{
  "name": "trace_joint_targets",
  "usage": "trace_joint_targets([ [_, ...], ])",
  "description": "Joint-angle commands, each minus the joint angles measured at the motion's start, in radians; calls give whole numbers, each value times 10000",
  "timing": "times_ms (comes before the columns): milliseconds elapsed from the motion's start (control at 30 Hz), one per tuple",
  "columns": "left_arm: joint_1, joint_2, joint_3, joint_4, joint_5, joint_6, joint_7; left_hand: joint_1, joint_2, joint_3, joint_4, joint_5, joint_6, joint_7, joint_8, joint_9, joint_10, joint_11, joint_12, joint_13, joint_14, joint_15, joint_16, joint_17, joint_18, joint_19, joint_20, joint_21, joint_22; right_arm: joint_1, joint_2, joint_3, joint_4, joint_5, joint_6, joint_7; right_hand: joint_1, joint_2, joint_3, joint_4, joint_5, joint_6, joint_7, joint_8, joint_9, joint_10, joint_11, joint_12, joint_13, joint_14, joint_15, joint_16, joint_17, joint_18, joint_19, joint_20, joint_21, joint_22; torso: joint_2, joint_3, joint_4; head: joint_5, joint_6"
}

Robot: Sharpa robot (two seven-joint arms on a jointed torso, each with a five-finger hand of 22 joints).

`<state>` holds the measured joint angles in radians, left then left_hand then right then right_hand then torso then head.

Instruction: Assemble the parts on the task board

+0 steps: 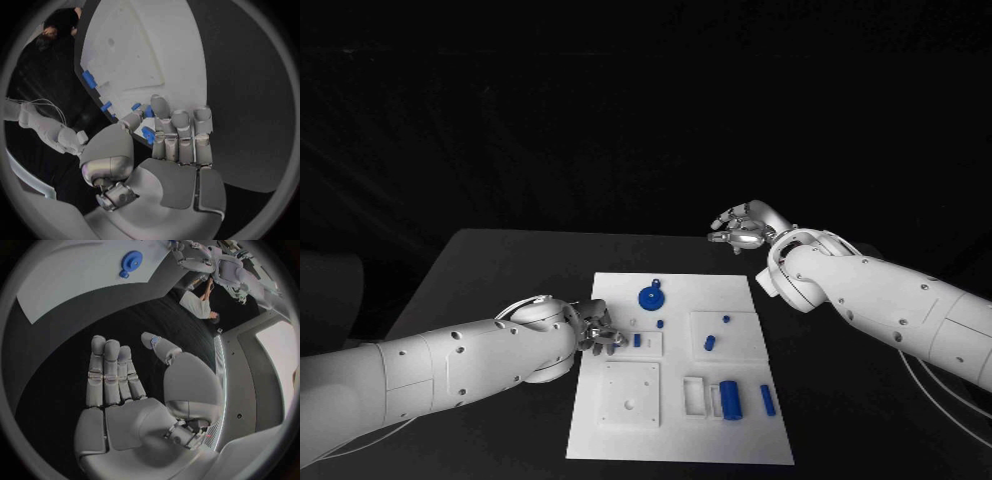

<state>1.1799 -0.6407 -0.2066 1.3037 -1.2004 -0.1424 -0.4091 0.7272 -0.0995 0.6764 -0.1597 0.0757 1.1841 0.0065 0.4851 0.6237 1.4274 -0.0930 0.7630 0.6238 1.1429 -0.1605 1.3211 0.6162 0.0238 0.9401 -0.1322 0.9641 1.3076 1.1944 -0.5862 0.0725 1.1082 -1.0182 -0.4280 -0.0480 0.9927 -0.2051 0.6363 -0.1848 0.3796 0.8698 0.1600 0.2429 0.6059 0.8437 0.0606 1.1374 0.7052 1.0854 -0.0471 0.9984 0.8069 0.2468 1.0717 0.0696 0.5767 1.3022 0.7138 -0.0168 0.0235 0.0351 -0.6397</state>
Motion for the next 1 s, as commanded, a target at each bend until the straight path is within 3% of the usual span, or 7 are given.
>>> trace_joint_targets([
  [33, -33, -12, -18, -27, 1, 34, -58, -232, -195, -87, 171, -260, -86, 8, 53, -28, 23, -2, 49, -15, -16, -11, 61, -12, 101, -76, -1190, 16, 181, -3, -2, 4, 11, -85, 112, 44, -95, -6, -33, 14, 38, 27, 75, -62, 14, -76, -10, 42, -12, 10, 34, -32, -5, 150, 67, -26, -35, 11, 4, -3, 2, -15, 13],
  [367, -33, 19, 3, -18, 5, -116, 3, -540, -503, -117, 532, -275, -116, -1, 115, -2, 11, -13, 77, -19, -30, -30, 88, -12, 131, -74, -1211, 28, 176, -6, 5, 4, 9, -85, 113, 46, -92, -5, -32, 16, 40, 26, 75, -63, 14, -78, -10, 47, -19, 11, 35, -32, -4, 150, 69, -27, -40, 16, 2, -4, 7, -21, 16],
  [767, -32, -19, 30, -24, 7, -156, 4, -539, -548, -84, 580, -275, -125, -4, 129, 5, 8, -16, 83, -20, -31, -38, 94, -13, 140, -71, -1218, 35, 177, -7, 0, 4, 11, -85, 122, 44, -89, -7, -32, 16, 42, 25, 75, -64, 14, -80, -10, 54, -29, 11, 35, -33, -4, 150, 71, -28, -48, 22, 2, 0, 9, -29, 17],
  [933, -31, -118, 91, 68, 145, -264, 39, -520, -561, -68, 582, -275, -139, -2, 130, 6, 0, -17, 81, -22, -35, -43, 92, -16, 144, -71, -1220, 38, 178, -9, -12, 4, 5, -85, 116, 46, -89, -8, -33, 18, 43, 24, 76, -64, 15, -81, -9, 56, -33, 11, 36, -33, -4, 150, 72, -27, -51, 25, 2, -5, 6, -27, 29],
  [1000, -30, -130, 237, 87, 265, -427, -6, -511, -591, -58, 588, -275, -159, 2, 128, 6, -12, -17, 73, -28, -45, -49, 84, -21, 146, -74, -1221, 39, 177, -11, -12, 4, 3, -85, 113, 49, -91, -9, -34, 19, 43, 24, 76, -64, 15, -81, -9, 57, -35, 10, 36, -33, -4, 150, 73, -27, -52, 26, -3, -6, 7, -30, 31],
])
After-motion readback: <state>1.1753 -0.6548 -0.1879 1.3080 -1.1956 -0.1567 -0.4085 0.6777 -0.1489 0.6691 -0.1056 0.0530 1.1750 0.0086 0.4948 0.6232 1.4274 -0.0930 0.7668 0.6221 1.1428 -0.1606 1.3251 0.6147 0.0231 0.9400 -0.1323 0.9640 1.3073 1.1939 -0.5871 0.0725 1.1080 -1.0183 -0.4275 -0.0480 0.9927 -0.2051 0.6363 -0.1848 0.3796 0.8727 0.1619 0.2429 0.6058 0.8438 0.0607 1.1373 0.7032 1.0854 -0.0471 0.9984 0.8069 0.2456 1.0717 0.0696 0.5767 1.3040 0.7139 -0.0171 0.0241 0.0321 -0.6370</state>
